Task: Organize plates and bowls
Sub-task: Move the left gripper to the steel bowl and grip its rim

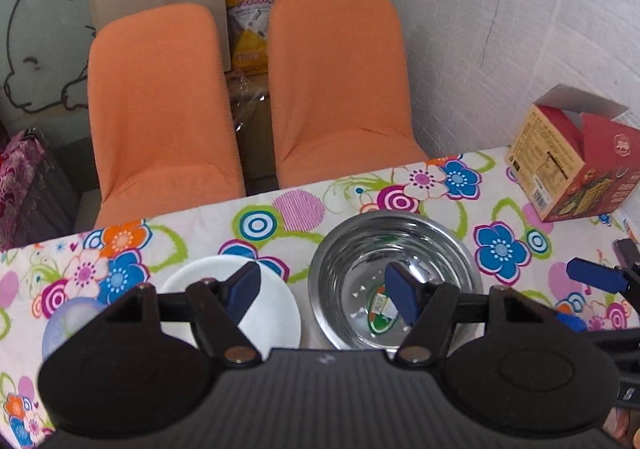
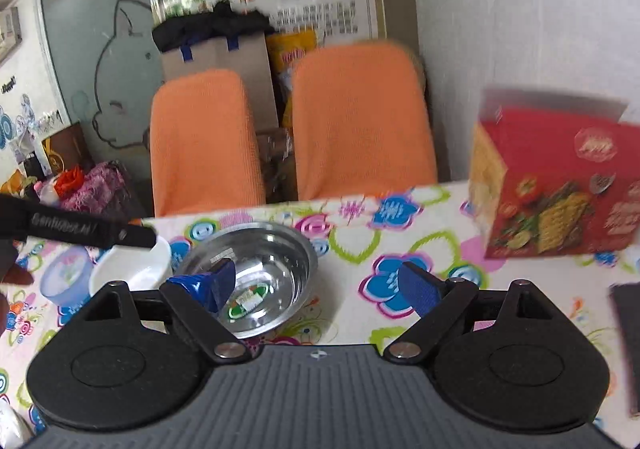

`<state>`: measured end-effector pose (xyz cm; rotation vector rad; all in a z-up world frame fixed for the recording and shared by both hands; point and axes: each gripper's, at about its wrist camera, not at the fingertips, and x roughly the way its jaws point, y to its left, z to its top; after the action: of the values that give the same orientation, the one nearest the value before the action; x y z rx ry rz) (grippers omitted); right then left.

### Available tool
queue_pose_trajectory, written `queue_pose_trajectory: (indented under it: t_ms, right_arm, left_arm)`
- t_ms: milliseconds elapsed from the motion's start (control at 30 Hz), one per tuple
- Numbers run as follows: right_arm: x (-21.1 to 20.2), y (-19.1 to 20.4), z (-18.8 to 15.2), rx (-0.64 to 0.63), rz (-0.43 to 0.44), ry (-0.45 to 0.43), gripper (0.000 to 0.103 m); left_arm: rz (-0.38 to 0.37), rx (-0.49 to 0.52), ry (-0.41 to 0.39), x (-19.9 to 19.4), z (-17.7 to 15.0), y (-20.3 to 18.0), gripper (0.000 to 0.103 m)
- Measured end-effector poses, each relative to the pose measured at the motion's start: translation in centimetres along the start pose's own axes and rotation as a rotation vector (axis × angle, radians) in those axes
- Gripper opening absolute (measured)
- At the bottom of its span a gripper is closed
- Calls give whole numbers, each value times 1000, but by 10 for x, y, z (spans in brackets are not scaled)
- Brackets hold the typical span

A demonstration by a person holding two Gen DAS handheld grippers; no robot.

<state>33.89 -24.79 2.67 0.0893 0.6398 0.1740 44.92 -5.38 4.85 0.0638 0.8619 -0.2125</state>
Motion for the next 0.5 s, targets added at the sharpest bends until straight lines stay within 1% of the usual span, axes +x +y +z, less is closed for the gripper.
queue_pose_trajectory:
  t_ms: [100, 200, 300, 400, 500]
  right_arm:
    - [32, 0, -6, -10, 3, 62, 75]
    - [55, 1, -9, -28, -8, 105, 75]
    - [69, 4, -12, -49, 10, 129, 75]
    - [80, 10, -11, -91, 10, 140, 75]
    - [90, 16, -11, -125, 10, 148, 75]
  left_arm:
    - [32, 51, 43, 37, 11, -5, 68]
    - [40, 98, 76, 67, 13, -12, 68]
    - [9, 132, 74, 83, 13, -18, 68]
    - [18, 151, 71, 93, 12, -23, 68]
    - [18, 157, 85, 104, 10, -24, 68]
